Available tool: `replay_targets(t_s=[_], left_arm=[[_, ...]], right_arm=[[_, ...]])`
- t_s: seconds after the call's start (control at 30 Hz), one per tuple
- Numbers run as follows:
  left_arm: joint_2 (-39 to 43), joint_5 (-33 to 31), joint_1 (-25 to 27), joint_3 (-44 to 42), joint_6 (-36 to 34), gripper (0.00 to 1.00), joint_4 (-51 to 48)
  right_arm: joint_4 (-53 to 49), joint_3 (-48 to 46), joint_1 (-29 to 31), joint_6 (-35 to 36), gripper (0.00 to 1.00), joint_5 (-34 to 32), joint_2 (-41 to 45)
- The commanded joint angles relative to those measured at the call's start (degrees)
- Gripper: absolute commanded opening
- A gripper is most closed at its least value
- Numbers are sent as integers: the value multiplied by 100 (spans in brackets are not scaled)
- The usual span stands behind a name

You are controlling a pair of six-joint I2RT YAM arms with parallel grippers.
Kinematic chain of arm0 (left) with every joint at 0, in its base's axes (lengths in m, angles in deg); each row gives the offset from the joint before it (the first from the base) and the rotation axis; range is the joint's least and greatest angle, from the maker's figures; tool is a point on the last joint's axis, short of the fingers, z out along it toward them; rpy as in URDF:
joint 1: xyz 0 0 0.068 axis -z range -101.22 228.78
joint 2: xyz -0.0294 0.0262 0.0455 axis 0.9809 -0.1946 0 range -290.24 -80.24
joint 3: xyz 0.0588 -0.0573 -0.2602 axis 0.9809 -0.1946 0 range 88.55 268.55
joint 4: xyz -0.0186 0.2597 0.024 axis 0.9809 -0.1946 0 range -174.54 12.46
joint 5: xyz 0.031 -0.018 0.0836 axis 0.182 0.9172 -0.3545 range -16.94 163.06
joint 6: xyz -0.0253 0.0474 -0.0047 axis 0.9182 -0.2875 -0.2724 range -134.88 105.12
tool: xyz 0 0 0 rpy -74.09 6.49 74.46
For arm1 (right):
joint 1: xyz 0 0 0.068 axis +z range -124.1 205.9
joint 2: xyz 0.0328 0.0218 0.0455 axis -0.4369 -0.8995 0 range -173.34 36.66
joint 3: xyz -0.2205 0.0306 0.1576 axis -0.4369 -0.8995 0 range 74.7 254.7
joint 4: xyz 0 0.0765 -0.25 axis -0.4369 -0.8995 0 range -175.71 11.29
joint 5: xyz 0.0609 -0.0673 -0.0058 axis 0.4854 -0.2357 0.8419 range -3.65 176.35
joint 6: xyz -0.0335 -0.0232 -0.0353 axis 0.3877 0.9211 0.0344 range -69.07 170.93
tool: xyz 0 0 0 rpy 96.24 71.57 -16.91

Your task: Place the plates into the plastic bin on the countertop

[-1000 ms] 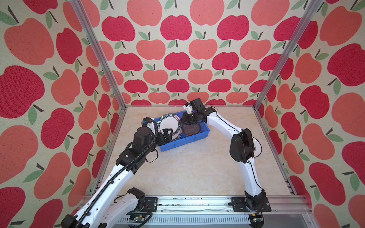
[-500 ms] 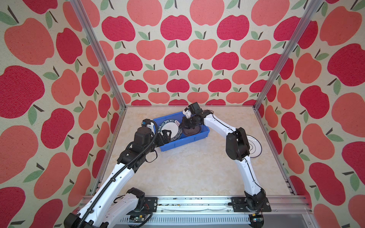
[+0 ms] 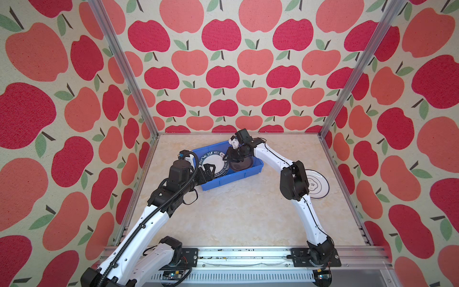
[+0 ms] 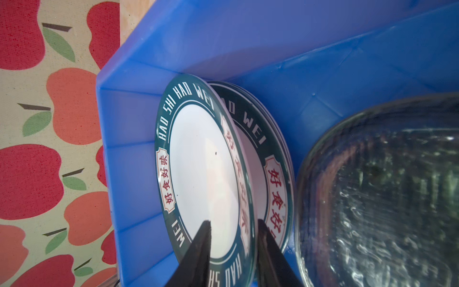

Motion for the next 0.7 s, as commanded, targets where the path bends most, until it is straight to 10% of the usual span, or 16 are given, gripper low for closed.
replay_targets(t_s=[0.0, 0.67], left_arm=[[-60, -37, -33, 23, -71, 96, -74], [-234, 122, -15, -118, 58, 96, 144]], right_arm=[[-547, 391, 72, 268, 38, -240, -170], [-1148, 1191, 374, 534, 44, -653, -568]])
